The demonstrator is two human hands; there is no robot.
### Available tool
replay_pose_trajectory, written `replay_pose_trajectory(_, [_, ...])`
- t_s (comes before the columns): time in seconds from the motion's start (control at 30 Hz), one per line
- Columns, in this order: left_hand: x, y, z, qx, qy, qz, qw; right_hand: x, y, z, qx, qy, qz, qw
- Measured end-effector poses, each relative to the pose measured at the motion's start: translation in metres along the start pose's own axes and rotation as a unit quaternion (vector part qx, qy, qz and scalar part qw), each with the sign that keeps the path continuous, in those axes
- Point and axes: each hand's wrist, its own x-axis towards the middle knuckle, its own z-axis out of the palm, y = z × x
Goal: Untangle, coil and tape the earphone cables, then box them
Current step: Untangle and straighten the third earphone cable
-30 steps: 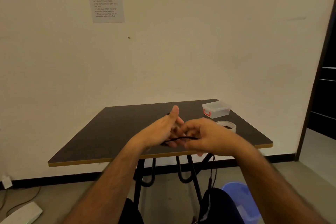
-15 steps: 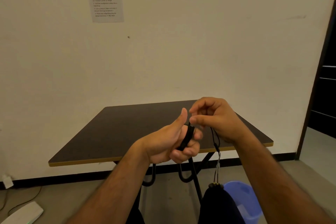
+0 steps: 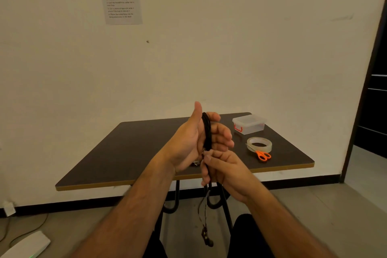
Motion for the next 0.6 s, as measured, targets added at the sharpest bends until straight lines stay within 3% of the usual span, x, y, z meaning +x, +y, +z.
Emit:
replay_pose_trajectory(0.2, [0.005,-0.005,-0.015,0.191,0.094,0.041,0.976,-0.011,-0.006,-0.001,-0.061,-0.033,0.078,0.995])
replay_pose_trajectory(0.37, [0.002,-0.012,-0.026,0.306,0.115,-0.035,0.945,-0.011,-0.033,-0.016,-0.248,-0.074,0.095,0.961])
replay_pose_trajectory(0.5, [-0.006,-0.019,-0.026,0.407,0.050,-0.147,0.900,-0.007,-0.063,-0.024,-0.408,-0.080,0.056,0.908])
replay_pose_trajectory(0.6, [-0.011,-0.032,-0.023,0.315,-0.031,-0.204,0.926,-0.002,-0.075,-0.032,-0.433,-0.078,-0.009,0.898])
